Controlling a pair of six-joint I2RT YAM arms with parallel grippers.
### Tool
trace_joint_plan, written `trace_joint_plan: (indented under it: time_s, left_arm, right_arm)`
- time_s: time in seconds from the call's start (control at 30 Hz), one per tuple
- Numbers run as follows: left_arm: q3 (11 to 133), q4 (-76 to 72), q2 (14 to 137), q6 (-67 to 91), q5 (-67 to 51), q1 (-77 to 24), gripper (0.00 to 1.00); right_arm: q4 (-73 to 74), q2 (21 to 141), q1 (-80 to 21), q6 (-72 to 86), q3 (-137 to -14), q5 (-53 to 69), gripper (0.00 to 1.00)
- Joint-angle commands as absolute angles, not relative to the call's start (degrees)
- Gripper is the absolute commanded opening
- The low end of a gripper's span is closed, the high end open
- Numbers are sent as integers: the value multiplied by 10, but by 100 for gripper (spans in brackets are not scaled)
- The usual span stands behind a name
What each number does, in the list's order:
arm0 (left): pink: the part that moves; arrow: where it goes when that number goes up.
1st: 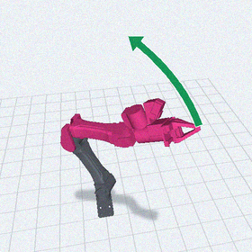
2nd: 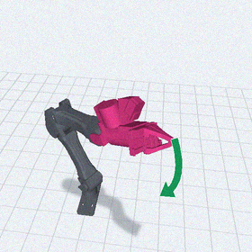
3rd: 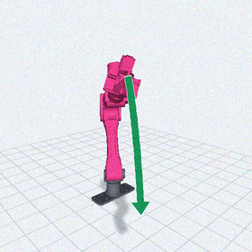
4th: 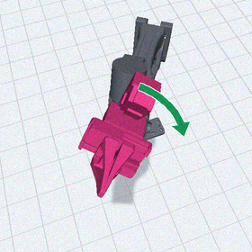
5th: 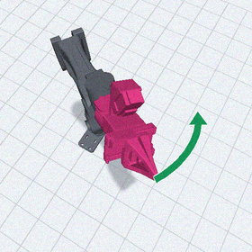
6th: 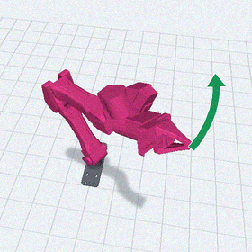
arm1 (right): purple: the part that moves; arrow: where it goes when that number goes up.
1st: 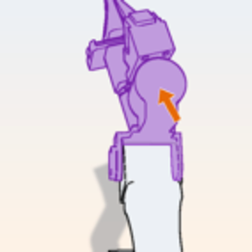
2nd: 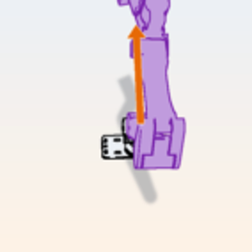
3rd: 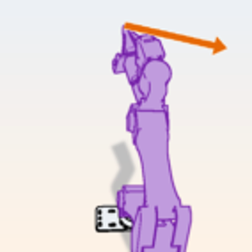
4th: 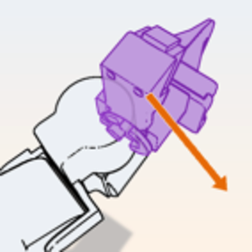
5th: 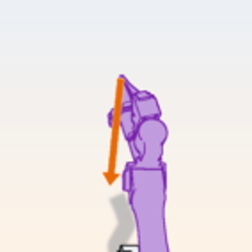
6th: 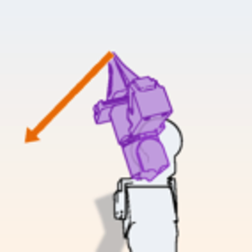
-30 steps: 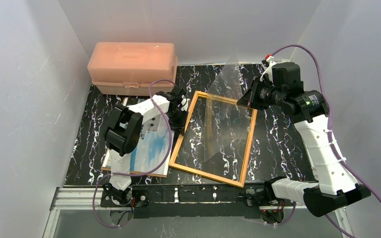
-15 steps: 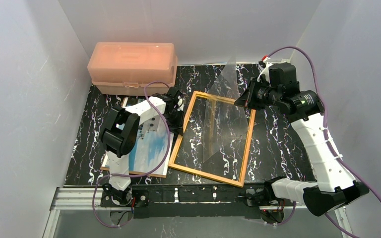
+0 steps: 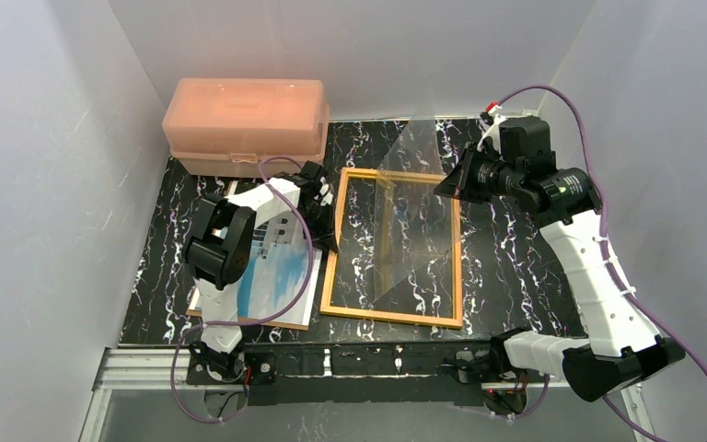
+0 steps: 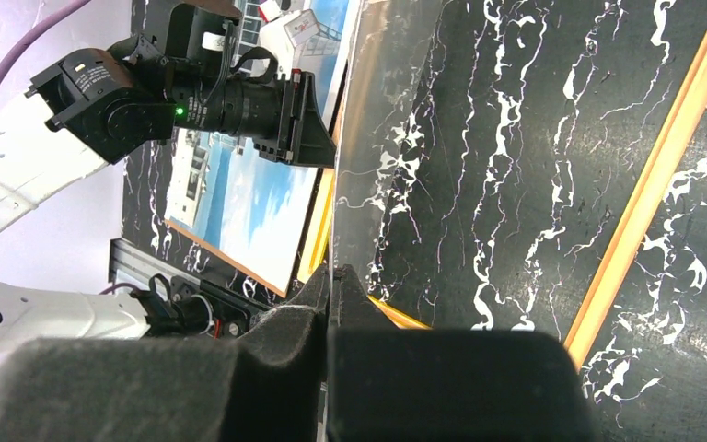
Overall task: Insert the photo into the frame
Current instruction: Move the photo frame to the center of the board.
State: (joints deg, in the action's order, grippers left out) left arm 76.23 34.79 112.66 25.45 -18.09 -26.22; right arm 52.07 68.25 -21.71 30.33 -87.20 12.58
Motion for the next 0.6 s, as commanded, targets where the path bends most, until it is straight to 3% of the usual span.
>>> trace_joint_plan:
  time_s: [0.0,0.1,0.3,0.47,0.57]
  left_arm:
    - [727,370,1137,259,-169,-250,0]
    - [733,368,1120,240,-180,-256,1]
    - [760,416,1060,169,-150,-254,39]
    - [771,447,949,119,-131,-243,61]
    - [798,457,888,85,-154,-233,67]
  right_arm:
    - [483,678,-215,309,-880,136,1]
    - [480,681,-215,310,-883,143,1]
    - [471,683,-215,316,-901,159,1]
    - [433,681,-215,336,-911,188,1]
    - [401,681,-215,350,-920,206,1]
